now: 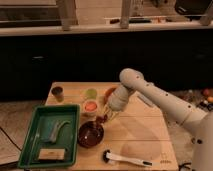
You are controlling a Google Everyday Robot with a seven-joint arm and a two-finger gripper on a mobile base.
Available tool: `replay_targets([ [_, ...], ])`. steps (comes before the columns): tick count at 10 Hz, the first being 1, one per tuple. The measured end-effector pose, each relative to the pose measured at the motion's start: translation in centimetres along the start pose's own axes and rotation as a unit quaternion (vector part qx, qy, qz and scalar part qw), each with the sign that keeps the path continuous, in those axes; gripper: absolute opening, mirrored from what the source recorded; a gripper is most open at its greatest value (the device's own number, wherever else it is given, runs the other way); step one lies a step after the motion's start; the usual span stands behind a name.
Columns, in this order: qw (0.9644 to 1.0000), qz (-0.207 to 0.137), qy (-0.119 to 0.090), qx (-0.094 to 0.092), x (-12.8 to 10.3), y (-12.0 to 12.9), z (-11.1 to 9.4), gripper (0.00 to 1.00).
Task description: Place grapes in purple bowl
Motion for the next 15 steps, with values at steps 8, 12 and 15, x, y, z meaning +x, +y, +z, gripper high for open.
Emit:
replay_targets([
  [8, 0.9961, -0.078, -0.002, -0.042, -3.5, -1.8, 1.2, 0.00],
  [12, 0.9853, -0.147, -0.009, -0.086, -5.4, -2.2, 2.4, 0.00],
  [15, 0.9730, -0.194, -0.015, -0.124, -6.2, -2.0, 3.1, 0.00],
])
